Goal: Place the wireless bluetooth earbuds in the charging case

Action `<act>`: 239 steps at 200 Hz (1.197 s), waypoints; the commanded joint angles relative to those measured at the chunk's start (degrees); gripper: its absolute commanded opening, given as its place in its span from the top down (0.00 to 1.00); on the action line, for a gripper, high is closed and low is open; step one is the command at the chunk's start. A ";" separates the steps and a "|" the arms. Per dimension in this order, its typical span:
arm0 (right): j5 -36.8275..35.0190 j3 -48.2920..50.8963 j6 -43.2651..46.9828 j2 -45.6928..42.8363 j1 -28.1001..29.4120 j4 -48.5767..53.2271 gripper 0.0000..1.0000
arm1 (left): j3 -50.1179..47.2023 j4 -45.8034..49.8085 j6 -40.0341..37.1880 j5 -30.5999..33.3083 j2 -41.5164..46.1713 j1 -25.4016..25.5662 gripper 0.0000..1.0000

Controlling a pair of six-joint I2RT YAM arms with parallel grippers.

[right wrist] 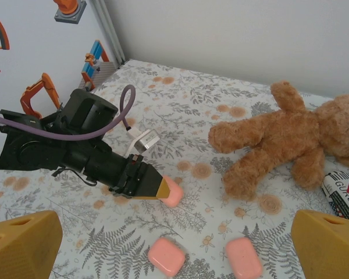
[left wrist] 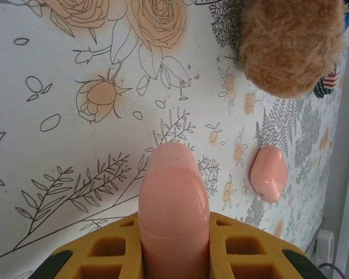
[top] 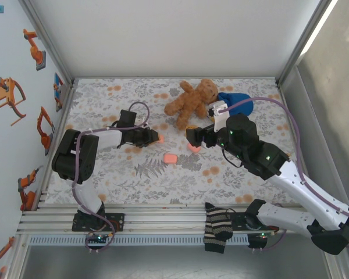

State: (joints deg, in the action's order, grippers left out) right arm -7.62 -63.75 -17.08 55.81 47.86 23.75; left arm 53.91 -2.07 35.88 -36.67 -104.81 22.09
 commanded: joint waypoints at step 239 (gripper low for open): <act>-7.30 -0.25 2.98 1.53 -2.84 1.57 0.00 | -0.13 7.56 -9.94 10.83 22.50 -1.86 0.44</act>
State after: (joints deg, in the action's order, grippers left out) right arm -11.68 -63.75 -15.92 57.43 46.72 24.27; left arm 54.04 0.36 31.51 -31.44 -89.89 20.95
